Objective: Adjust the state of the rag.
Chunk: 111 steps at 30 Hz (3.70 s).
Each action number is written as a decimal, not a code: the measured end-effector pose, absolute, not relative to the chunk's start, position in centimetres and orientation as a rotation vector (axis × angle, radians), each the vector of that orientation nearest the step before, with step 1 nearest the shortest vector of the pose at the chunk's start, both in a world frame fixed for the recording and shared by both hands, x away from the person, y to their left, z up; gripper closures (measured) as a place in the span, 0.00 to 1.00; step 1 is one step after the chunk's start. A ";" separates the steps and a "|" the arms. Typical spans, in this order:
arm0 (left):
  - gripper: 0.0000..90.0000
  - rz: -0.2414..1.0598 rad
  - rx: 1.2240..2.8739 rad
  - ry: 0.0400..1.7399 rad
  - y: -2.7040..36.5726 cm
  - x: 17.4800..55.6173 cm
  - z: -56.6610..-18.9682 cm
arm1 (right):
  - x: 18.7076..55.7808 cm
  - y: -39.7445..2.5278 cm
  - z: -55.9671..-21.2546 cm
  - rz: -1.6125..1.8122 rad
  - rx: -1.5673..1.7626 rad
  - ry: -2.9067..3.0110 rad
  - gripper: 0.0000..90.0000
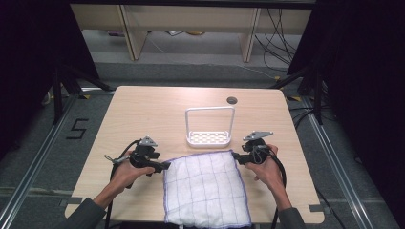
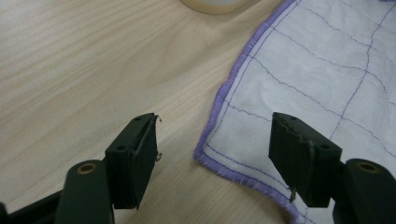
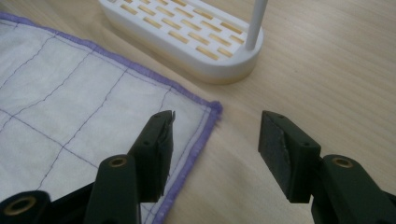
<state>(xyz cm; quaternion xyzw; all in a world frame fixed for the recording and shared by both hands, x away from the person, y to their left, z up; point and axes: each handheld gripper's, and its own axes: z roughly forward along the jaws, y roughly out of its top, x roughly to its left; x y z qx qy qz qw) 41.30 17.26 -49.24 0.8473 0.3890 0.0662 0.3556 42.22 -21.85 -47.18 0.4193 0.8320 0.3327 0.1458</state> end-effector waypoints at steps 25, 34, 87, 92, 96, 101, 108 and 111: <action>0.33 0.163 2.217 1.007 17.0 41.8 -49.5 | 44.6 -19.4 -48.4 0.894 1.214 2.481 0.53; 0.44 0.166 2.239 0.980 16.6 41.6 -50.1 | 44.9 -19.0 -49.1 0.855 1.214 2.499 0.53; 0.99 0.314 2.038 0.740 16.3 40.7 -42.0 | 41.3 -21.0 -41.0 1.068 0.991 2.376 0.98; 0.99 0.263 2.045 0.686 16.6 37.6 -42.6 | 38.5 -21.3 -41.0 1.074 0.939 2.370 0.98; 0.99 0.243 2.064 0.648 16.7 35.9 -42.9 | 37.1 -21.3 -41.2 1.073 0.928 2.383 0.98; 0.99 0.218 2.077 0.616 16.9 33.7 -43.6 | 34.9 -21.6 -41.8 1.048 0.910 2.384 0.99; 0.99 0.125 2.091 0.598 17.1 31.5 -45.4 | 31.9 -22.0 -43.0 1.035 0.880 2.400 0.98; 0.99 0.108 2.133 0.576 16.9 30.8 -46.4 | 30.8 -22.2 -44.1 1.036 0.899 2.419 0.98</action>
